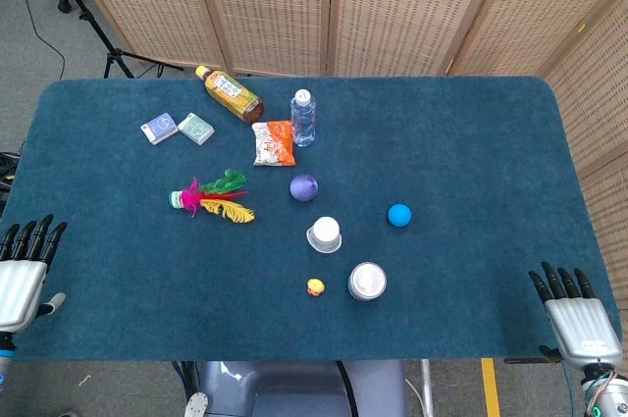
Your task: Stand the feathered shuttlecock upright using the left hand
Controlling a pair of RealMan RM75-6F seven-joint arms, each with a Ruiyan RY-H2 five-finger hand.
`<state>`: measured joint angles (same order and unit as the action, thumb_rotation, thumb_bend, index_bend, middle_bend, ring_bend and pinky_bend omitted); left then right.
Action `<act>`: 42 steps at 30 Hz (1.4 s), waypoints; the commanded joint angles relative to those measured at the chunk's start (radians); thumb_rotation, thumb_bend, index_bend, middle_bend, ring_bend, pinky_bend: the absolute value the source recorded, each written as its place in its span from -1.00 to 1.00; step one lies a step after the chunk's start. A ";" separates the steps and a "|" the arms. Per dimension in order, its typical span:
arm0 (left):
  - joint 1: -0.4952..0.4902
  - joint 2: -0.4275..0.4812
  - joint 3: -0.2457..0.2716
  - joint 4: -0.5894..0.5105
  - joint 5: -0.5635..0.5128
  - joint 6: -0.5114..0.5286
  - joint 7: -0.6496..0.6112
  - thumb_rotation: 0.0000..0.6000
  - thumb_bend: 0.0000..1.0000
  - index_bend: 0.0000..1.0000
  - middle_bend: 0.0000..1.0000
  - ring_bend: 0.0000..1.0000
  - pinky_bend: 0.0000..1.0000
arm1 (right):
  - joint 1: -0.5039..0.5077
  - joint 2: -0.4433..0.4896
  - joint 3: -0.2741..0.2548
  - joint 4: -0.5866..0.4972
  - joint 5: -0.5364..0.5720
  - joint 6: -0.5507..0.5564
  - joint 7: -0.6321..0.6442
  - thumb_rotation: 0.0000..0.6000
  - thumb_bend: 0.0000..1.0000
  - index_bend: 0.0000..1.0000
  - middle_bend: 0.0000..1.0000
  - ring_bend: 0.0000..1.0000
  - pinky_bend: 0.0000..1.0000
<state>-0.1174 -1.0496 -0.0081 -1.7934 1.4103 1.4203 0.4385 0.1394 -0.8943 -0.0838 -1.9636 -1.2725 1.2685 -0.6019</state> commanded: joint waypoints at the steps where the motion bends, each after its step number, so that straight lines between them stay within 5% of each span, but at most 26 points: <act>1: -0.002 -0.006 -0.002 -0.001 -0.005 -0.002 0.013 1.00 -0.76 -1.00 -1.00 -1.00 -1.00 | 0.000 0.002 -0.001 0.003 0.004 -0.003 0.002 1.00 -1.00 -1.00 -1.00 -1.00 -1.00; 29: -0.034 -0.023 -0.028 -0.011 -0.055 -0.043 0.015 1.00 -0.76 -1.00 -1.00 -1.00 -1.00 | -0.003 0.012 0.003 0.011 0.012 -0.008 0.031 1.00 -1.00 -1.00 -1.00 -1.00 -1.00; 35: -0.078 -0.049 -0.069 -0.030 -0.104 -0.087 0.003 1.00 -0.76 -1.00 -1.00 -1.00 -1.00 | -0.003 0.016 0.005 0.010 0.010 -0.007 0.043 1.00 -1.00 -1.00 -1.00 -1.00 -1.00; 42: -0.210 -0.096 -0.169 -0.076 -0.295 -0.225 0.057 1.00 -0.76 -0.87 -1.00 -1.00 -1.00 | -0.001 0.018 0.001 0.011 0.000 -0.020 0.059 1.00 -1.00 -1.00 -1.00 -1.00 -1.00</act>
<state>-0.2766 -1.1215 -0.1381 -1.8478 1.1825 1.2443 0.4602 0.1386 -0.8765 -0.0827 -1.9527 -1.2723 1.2486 -0.5434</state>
